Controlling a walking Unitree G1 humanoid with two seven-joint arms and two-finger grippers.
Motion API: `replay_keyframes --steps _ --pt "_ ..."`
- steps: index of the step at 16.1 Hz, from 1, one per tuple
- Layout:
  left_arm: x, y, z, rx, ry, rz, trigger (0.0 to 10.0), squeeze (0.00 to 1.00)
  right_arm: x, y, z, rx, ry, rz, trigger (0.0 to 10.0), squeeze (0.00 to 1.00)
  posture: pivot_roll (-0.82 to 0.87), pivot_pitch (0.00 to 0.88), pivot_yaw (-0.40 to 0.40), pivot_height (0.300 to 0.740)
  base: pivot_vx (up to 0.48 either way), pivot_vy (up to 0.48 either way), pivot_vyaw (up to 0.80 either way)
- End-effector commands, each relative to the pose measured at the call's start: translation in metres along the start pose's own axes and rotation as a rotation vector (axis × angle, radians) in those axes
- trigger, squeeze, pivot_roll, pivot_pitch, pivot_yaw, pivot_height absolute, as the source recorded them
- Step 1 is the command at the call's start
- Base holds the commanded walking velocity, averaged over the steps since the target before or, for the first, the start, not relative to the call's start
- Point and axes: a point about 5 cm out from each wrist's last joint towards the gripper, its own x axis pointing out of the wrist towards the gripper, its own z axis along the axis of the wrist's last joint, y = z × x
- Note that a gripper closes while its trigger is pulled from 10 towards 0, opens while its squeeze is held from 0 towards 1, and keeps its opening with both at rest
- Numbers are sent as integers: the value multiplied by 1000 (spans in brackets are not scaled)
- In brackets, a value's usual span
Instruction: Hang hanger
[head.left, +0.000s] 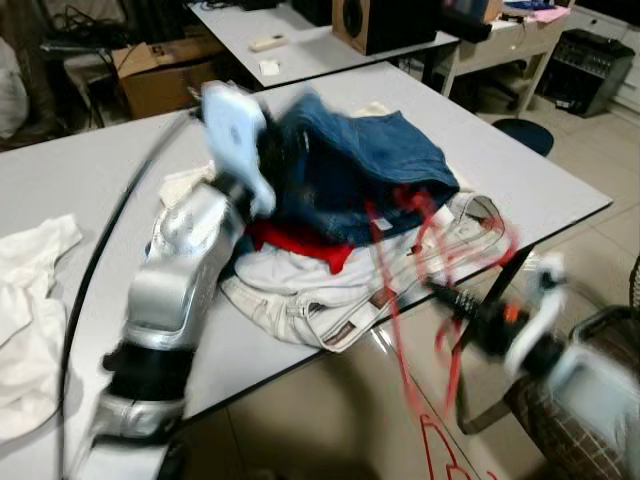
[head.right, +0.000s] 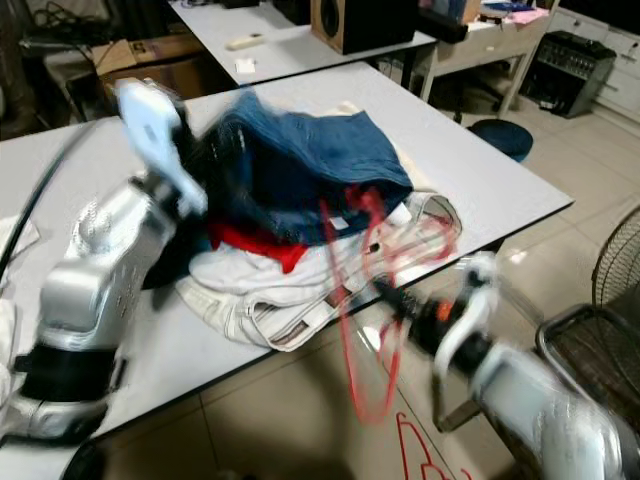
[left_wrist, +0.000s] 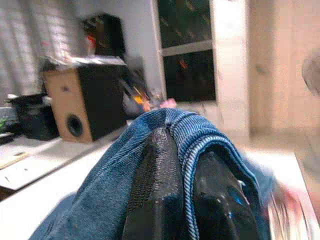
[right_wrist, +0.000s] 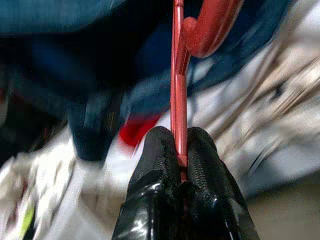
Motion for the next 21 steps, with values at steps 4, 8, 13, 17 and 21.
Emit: replay_keyframes --steps 4,8,13,17,21 --pt "-8 0 -2 100 45 -70 0 0 11 -7 33 89 -130 30 10000 0 19 35 39 740 0 0 0" --pt "-10 -32 -10 -26 91 -267 0 0 59 -4 63 341 -328 58 10000 0 13 27 48 740 0 0 0" --pt "4 -64 12 -243 26 -420 0 0 113 -5 74 625 -443 -49 10000 0 33 14 43 740 0 0 0" --pt "12 -75 3 -230 100 -398 0 0 129 1 74 749 -486 -50 10000 0 34 12 45 740 0 0 0" --pt "48 -73 18 -368 54 -201 588 0 148 20 45 609 -291 -96 10000 0 37 23 47 740 0 0 0"
